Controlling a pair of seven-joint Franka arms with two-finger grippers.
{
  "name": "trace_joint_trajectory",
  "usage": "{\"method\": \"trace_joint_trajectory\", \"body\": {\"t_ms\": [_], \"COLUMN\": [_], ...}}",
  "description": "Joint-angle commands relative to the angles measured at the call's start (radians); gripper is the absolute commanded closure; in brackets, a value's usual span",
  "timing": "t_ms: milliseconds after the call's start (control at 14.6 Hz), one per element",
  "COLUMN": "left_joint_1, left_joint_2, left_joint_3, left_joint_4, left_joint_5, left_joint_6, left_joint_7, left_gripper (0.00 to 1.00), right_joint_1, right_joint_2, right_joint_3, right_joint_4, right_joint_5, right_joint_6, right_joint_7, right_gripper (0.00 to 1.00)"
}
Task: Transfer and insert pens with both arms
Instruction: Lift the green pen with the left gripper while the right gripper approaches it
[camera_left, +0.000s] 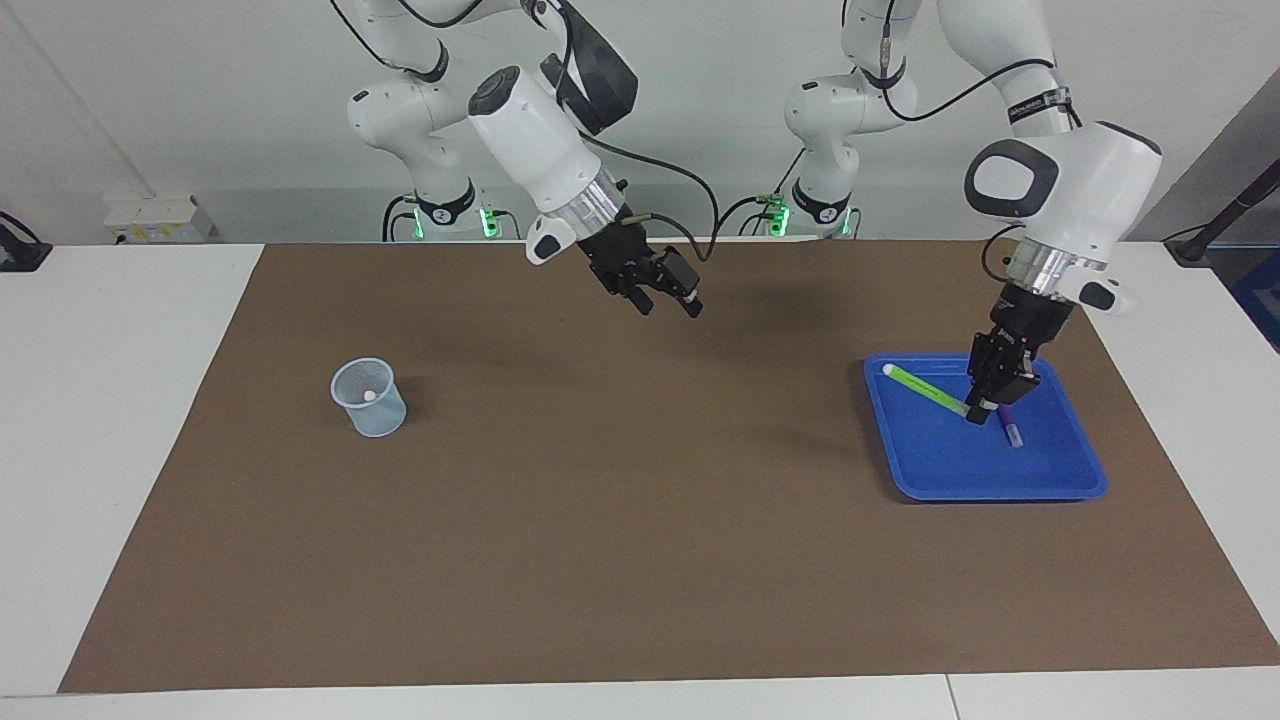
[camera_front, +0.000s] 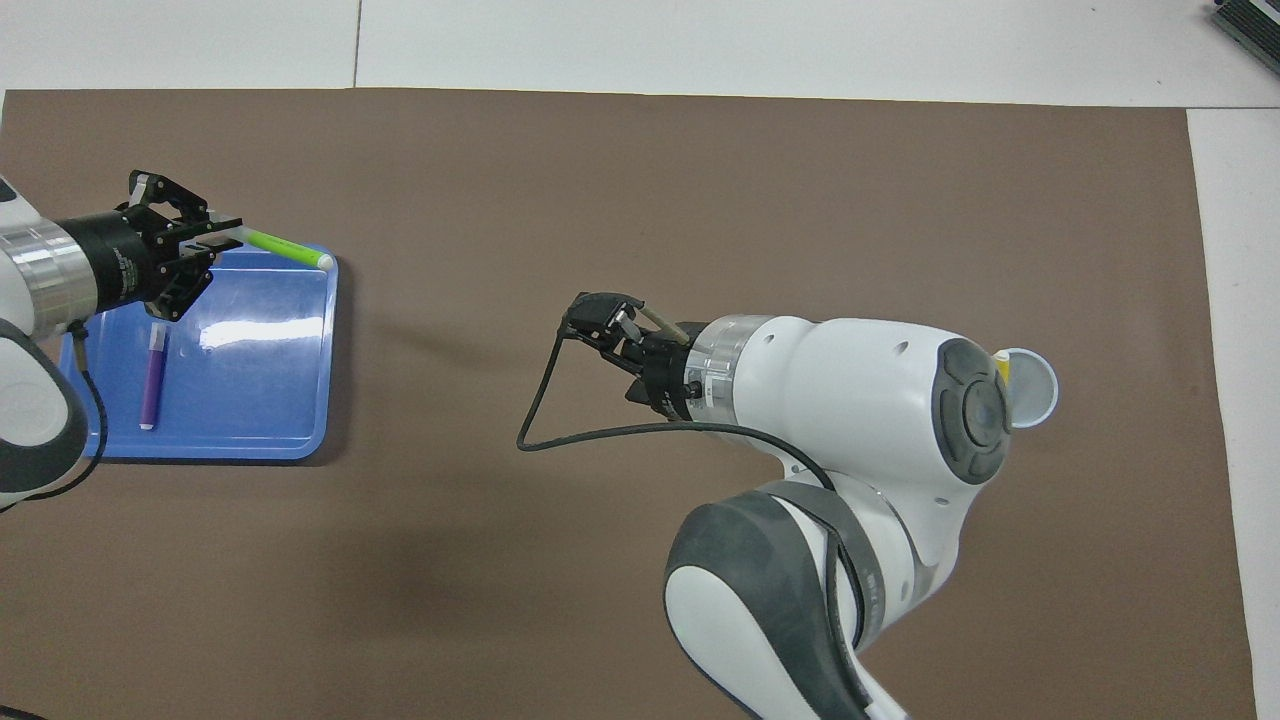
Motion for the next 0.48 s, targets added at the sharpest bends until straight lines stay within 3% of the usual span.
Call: {"method": "trace_joint_trajectory", "body": {"t_ms": [0,274,411], "left_joint_1": [-0.064,-0.101,-0.102], "left_joint_2": [-0.086,-0.142,-0.177], "left_joint_3": [0.014,0.008,0.005], "left_joint_4": [-0.12,-0.194,-0.235], "left_joint_5": [-0.011,-0.011,-0.011], "left_joint_6": [0.08,0.134,0.158], "left_joint_7": [-0.086,-0.177,-0.206], "left_gripper": [1.0,1.0,1.0], "right_joint_1": [0.005,-0.002,-0.021], "right_joint_2": [0.016,0.014,0.01], "right_joint_3": [0.0,0.0,-0.003], "right_joint_4": [0.004,0.013,0.042], "right_joint_5": [0.036,0.036,0.031], "right_joint_6": [0.028,-0.016,-0.123], "right_joint_7": [-0.058,-0.06,-0.083], "right_gripper": [0.0,0.0,0.0]}}
